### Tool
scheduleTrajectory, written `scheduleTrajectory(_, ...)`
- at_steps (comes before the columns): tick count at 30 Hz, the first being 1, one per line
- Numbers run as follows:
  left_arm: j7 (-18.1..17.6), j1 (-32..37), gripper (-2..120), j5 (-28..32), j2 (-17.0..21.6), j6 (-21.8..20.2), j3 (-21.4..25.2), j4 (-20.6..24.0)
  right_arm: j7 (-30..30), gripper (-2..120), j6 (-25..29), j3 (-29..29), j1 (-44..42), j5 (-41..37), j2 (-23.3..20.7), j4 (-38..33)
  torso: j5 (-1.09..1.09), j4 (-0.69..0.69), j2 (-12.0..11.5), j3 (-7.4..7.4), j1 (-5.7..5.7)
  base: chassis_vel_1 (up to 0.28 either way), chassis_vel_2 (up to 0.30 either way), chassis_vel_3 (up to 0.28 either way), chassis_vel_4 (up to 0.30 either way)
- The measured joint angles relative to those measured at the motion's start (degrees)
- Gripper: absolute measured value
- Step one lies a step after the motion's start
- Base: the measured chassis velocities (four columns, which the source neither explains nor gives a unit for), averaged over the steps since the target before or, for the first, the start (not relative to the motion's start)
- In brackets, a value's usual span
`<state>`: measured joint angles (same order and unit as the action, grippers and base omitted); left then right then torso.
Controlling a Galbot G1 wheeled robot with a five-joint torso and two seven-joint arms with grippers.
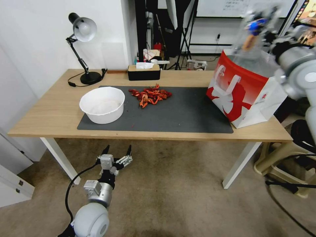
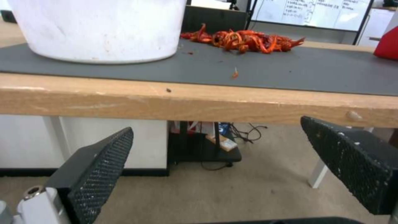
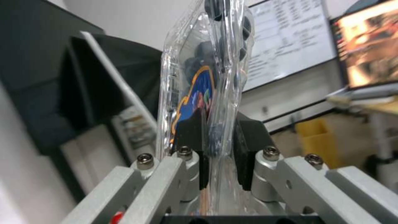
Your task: Close the takeout container lid, then place the container into the takeout bag.
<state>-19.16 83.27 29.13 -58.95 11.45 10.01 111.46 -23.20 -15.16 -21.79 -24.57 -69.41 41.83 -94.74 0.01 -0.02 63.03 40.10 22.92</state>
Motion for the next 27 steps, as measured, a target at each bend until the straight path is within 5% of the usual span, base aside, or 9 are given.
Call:
scheduleTrajectory(8, -0.02, 0.07, 100, 0.65, -0.01, 0.22, -0.08, -0.34, -0.09, 13, -2.01, -0.53, -3.39, 2.50, 0.23, 1.00, 0.00, 0.02, 0.00, 0.01, 0.00, 0.000, 0.000, 0.000, 0.000)
scheduleTrajectory(27, -0.37, 0.30, 100, 0.60, -0.03, -0.10, -0.25, 0.44, 0.54, 79, -3.80, -1.42, -6.69, -1.10, 1.21, 0.31, -0.01, 0.02, -0.01, 0.01, -0.01, 0.000, 0.000, 0.000, 0.000)
